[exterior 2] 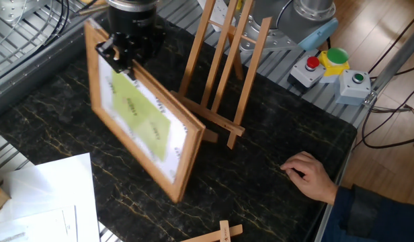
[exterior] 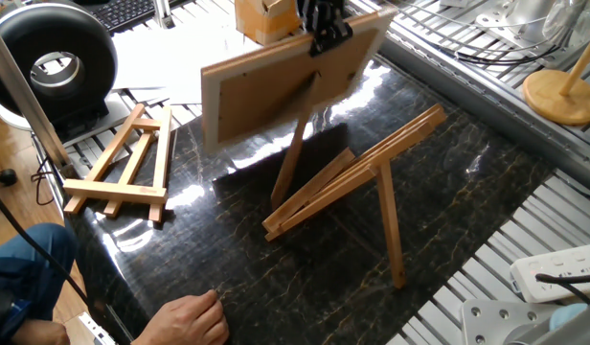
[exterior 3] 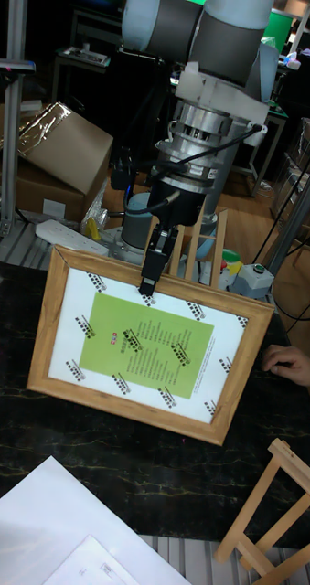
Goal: Take the photo frame down from the bracket
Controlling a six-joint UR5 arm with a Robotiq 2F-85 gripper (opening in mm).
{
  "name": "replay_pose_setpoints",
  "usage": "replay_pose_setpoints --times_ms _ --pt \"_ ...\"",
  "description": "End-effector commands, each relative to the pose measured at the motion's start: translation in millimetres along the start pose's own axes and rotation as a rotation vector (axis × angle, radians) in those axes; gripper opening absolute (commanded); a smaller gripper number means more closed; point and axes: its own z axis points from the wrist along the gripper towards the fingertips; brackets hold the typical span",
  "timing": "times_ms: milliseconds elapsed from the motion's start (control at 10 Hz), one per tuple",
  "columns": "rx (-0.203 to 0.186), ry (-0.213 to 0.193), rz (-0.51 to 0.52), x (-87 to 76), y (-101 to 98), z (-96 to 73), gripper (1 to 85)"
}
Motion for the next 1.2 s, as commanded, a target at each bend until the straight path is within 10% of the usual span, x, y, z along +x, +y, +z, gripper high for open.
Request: replay_pose_setpoints --times_ms 0,400,1100 --pt "-0.066 0.000 0.007 -1.8 20.9 4.6 1.0" --pt "-0.040 0.054 -0.092 7.0 16.4 8.2 1.0" --pt "-0.073 0.018 -0.073 -1.9 25.4 6.2 1.0"
